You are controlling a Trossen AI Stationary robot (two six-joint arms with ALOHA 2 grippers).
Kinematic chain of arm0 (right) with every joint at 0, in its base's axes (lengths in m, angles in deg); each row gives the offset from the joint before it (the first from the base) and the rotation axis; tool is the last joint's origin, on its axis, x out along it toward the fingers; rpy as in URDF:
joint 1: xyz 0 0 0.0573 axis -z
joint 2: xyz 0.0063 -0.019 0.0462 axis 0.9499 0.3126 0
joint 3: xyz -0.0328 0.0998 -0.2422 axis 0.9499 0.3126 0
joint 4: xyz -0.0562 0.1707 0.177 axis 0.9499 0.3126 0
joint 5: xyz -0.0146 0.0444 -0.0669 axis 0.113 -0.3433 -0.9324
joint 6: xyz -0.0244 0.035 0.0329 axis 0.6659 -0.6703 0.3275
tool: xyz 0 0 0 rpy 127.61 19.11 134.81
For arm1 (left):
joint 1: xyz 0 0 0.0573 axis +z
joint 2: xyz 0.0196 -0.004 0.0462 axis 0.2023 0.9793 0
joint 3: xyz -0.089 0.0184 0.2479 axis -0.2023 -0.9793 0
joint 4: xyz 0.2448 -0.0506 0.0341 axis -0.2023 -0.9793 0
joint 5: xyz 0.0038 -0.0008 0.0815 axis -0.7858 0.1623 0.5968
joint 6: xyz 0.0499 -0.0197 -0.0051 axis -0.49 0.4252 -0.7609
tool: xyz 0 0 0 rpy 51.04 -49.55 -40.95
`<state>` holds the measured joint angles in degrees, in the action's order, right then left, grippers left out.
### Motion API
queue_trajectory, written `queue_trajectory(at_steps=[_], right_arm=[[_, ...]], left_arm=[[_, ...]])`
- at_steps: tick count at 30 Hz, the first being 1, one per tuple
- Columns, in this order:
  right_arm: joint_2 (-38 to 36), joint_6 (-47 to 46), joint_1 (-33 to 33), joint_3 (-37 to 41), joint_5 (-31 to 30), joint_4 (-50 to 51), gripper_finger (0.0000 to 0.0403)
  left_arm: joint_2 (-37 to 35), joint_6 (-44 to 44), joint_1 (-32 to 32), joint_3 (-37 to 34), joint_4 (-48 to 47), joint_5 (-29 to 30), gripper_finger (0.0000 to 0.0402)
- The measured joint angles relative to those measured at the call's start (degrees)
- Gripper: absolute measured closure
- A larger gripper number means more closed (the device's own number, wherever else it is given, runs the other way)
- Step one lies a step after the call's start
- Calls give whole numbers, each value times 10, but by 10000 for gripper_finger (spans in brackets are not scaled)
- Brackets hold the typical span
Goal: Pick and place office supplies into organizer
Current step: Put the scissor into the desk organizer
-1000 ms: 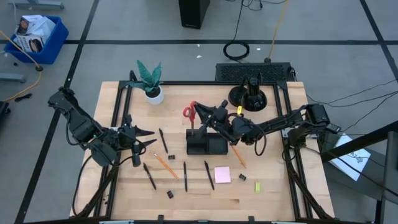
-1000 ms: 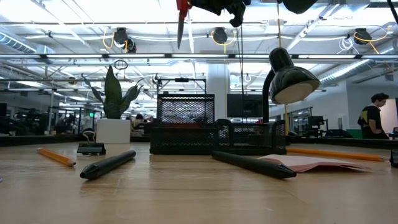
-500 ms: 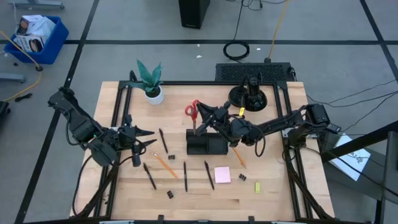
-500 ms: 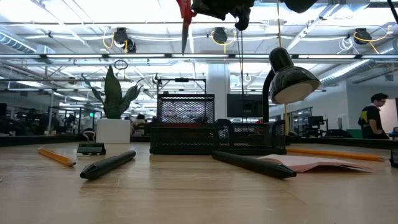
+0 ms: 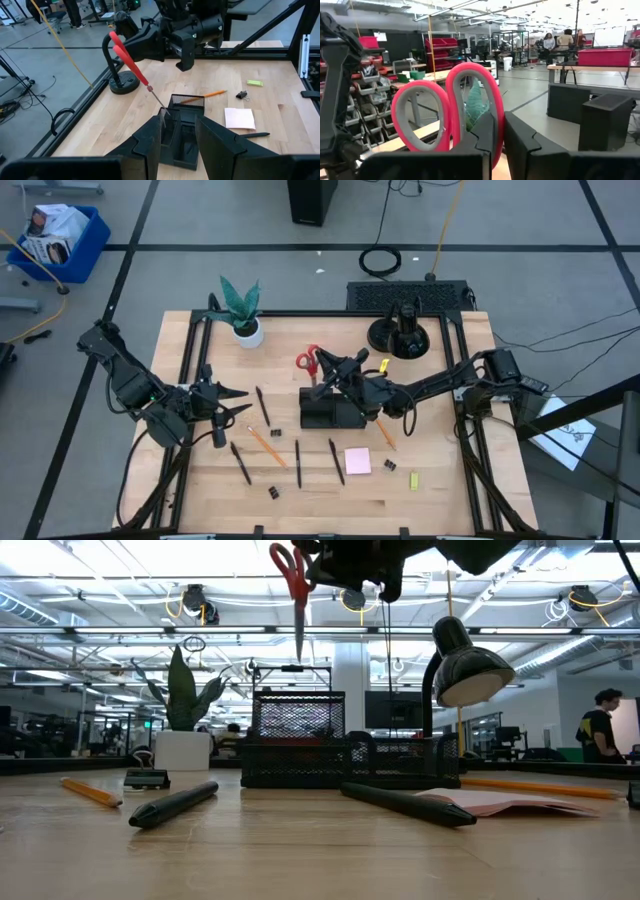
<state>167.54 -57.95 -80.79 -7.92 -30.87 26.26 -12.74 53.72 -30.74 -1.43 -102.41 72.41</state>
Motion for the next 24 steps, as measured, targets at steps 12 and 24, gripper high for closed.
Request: queue_trajectory(at_steps=[12, 24], right_arm=[[0, 19, -9, 0, -46, 27, 388], [0, 15, -9, 0, -73, 43, 388]], left_arm=[[0, 0, 0, 0, -1, 0, 275], [0, 0, 0, 0, -1, 0, 275]])
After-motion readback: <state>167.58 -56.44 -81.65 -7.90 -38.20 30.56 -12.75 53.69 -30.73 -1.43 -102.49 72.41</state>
